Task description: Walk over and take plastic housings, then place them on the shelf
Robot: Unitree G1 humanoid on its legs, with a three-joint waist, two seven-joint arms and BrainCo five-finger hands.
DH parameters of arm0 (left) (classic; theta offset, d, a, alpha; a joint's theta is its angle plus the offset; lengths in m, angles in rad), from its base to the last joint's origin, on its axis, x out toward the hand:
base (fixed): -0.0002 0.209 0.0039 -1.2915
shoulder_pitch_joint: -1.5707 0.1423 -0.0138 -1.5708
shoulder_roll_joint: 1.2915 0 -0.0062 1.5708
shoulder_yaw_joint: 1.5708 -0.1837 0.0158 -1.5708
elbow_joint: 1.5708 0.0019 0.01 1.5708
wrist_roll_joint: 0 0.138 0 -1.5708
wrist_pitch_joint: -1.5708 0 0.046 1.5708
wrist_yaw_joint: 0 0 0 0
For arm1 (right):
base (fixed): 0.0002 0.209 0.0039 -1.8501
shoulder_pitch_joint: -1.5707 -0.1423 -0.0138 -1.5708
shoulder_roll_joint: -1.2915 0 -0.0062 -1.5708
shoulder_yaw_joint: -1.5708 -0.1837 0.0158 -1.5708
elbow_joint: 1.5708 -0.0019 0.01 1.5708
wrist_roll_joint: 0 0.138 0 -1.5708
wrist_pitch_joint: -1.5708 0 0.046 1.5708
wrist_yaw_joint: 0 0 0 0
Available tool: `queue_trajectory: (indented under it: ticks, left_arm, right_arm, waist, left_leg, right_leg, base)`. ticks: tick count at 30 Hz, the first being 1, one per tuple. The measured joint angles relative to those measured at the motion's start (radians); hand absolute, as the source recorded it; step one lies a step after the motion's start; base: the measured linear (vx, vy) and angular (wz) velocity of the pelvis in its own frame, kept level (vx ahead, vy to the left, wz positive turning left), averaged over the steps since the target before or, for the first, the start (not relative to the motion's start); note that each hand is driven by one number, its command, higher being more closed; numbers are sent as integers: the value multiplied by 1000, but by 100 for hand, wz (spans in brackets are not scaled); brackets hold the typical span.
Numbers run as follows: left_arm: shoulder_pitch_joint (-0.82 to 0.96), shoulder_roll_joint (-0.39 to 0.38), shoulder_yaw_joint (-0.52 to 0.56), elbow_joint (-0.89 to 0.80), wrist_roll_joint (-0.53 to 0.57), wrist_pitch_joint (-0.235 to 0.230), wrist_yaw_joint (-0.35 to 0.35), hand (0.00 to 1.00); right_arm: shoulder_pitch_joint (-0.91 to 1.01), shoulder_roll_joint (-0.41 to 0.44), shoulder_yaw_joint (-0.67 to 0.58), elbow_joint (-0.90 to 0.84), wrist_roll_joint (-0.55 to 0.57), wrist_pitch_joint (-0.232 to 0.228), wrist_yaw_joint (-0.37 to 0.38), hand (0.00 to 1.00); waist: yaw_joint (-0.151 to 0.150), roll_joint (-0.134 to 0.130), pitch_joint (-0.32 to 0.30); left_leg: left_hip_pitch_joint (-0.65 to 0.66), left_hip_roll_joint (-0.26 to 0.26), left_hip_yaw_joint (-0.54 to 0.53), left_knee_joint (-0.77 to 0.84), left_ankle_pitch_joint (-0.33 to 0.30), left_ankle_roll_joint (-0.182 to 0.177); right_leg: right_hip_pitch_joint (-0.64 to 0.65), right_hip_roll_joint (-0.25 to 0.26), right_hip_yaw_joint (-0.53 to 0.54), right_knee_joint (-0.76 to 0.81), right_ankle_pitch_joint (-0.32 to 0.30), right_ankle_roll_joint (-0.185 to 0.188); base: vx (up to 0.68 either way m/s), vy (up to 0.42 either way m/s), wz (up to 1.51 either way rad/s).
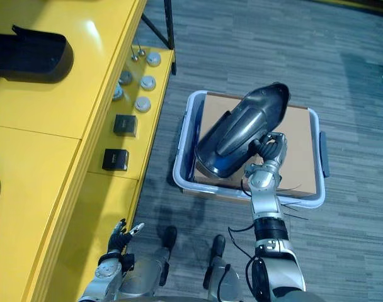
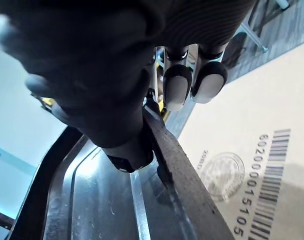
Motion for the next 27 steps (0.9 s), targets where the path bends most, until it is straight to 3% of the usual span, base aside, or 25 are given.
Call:
queue_trajectory:
  ticks: [8, 13, 19, 27]
  left_arm:
    - [-6, -17, -37, -492, 29, -58, 45, 0]
    - [-59, -17, -98, -586, 31, -69, 69, 0]
    - [-162, -19, -213, -596, 107, -68, 90, 0]
    - [-192, -19, -244, -596, 174, -50, 114, 0]
  right_arm:
    - [48, 45, 91, -245, -103, -5, -11, 100]
    - [46, 66, 166, -302, -130, -9, 5, 100]
    - [45, 120, 318, -344, -156, -28, 40, 100]
    - [45, 130, 388, -361, -174, -48, 53, 100]
  waist:
    - [-24, 5, -66]
    - [-27, 5, -81]
    - [-31, 6, -128]
    - [-53, 7, -165]
  left_leg:
    - [36, 5, -1, -29, 2, -2]
    - [59, 3, 1, -31, 2, -2]
    - [70, 4, 18, -35, 2, -2]
    - [102, 8, 33, -64, 3, -4]
  right_leg:
    - [21, 2, -4, 0, -13, -2]
    - [48, 0, -8, -8, -13, -2]
    - [49, 0, 0, -7, -13, -2]
    - [61, 1, 8, -7, -17, -8]
  base:
    - [8, -1, 0]
    - [15, 1, 2]
    - [-29, 2, -8]
    - [-36, 3, -5]
